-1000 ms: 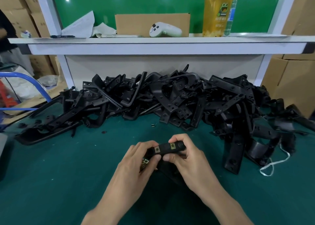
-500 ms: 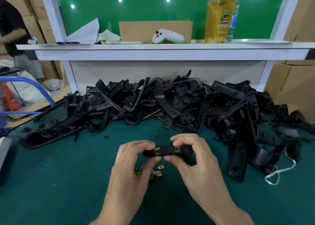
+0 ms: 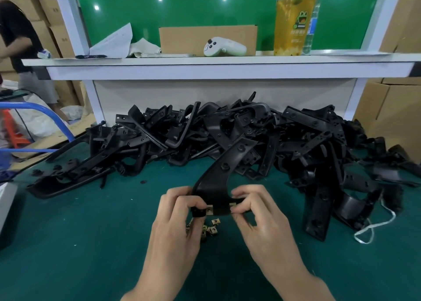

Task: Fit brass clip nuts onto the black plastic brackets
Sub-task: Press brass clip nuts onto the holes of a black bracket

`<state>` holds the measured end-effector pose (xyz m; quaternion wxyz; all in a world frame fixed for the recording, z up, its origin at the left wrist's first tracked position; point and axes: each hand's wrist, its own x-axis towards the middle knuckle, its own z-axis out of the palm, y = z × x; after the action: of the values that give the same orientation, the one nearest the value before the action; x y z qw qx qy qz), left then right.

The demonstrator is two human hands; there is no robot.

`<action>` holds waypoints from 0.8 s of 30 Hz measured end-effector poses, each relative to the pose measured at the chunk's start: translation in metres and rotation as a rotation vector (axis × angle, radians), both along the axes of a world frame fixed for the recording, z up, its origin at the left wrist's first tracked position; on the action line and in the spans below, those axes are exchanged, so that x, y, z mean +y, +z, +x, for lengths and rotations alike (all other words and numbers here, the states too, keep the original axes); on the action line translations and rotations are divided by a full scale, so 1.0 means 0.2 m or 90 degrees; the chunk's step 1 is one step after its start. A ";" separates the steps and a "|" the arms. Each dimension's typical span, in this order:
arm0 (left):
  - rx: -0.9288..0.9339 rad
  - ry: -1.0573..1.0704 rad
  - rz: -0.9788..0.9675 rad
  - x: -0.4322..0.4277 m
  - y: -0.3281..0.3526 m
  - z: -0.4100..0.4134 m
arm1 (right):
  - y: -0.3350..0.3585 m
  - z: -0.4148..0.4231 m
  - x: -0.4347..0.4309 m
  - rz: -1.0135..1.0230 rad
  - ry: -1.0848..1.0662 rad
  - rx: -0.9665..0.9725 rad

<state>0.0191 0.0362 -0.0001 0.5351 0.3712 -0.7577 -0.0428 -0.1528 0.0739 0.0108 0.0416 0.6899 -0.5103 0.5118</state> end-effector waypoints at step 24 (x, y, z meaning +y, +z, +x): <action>0.070 -0.032 -0.034 -0.01 0.02 0.00 | 0.00 -0.01 -0.01 -0.241 -0.032 0.065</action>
<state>0.0195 0.0352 0.0031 0.5844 0.3350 -0.7370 -0.0566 -0.1548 0.0722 0.0109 0.2094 0.6819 -0.4193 0.5616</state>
